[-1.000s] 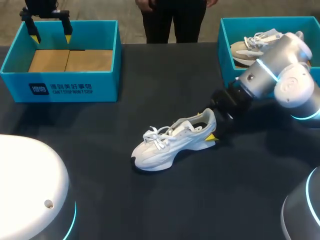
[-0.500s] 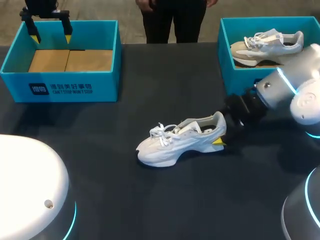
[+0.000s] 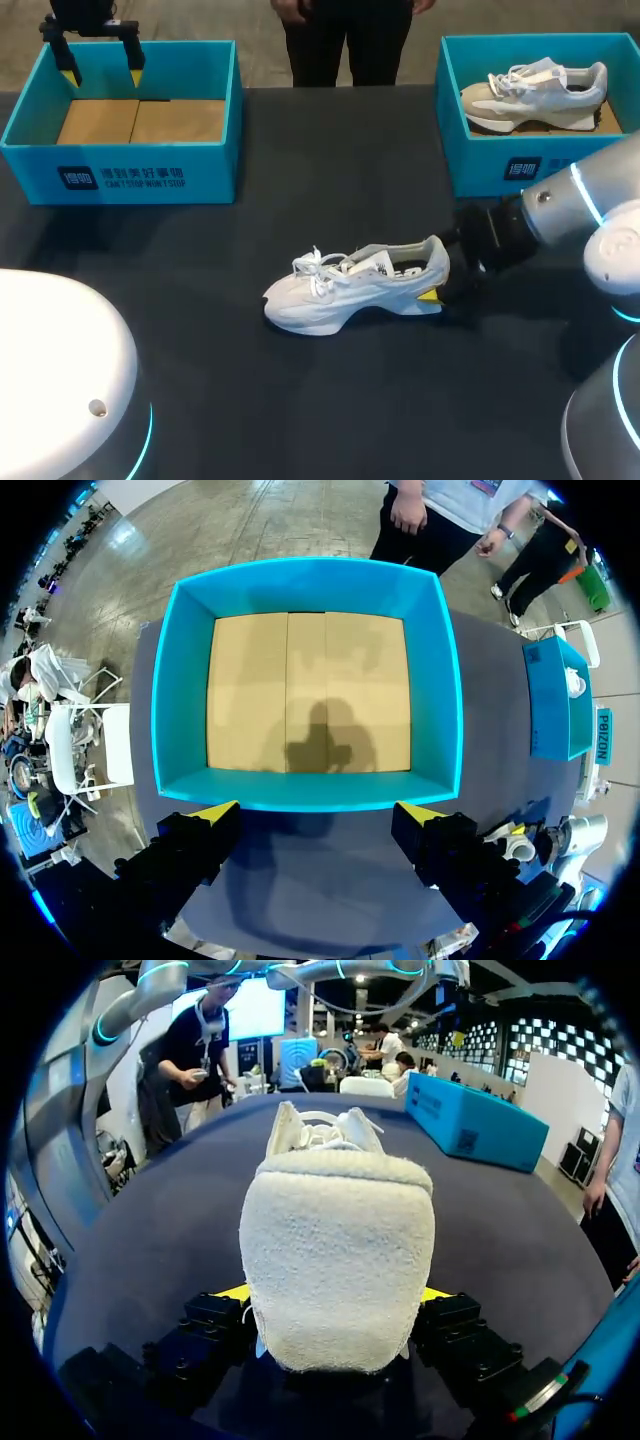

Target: Take the shoe out of the shoebox, open the shoe tongue, remove and reinsert the insole, then place the shoe into the shoebox

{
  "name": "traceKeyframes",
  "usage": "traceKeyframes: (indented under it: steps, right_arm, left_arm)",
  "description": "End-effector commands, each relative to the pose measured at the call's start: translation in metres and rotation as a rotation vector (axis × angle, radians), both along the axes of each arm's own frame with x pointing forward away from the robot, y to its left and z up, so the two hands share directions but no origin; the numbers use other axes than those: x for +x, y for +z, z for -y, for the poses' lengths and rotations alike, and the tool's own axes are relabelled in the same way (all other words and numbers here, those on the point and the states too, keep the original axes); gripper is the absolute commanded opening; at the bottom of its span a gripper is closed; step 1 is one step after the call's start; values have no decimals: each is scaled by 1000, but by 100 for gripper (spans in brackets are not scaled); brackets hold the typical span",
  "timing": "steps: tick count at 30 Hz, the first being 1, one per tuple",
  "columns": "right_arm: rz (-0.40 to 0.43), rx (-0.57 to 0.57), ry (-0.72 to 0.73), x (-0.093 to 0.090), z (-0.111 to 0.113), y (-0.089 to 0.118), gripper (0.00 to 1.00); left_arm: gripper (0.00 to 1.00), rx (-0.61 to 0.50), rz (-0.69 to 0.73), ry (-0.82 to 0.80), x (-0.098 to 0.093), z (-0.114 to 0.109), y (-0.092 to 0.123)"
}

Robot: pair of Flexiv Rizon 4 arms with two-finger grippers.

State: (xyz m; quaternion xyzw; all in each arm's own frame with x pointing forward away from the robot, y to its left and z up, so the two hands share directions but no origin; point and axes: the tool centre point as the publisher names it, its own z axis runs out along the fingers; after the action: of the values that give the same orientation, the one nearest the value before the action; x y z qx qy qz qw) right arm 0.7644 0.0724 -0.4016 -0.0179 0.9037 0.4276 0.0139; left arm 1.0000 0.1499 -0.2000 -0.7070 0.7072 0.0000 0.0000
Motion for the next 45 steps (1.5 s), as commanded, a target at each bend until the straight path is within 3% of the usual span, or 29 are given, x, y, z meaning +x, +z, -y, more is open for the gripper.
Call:
traceKeyframes:
  steps: [1,27,30,45]
  right_arm:
    - [11,5,-14,-3,-7,-3,0]
    - [10,29,-27,-4,-13,-14,0]
    - [12,29,-26,-4,-12,-13,12]
    - [3,37,-29,-8,-12,-19,35]
  left_arm:
    - [100,0,0,0,0,0,0]
    - [100,0,0,0,0,0,0]
    - [100,0,0,0,0,0,0]
    - [100,0,0,0,0,0,0]
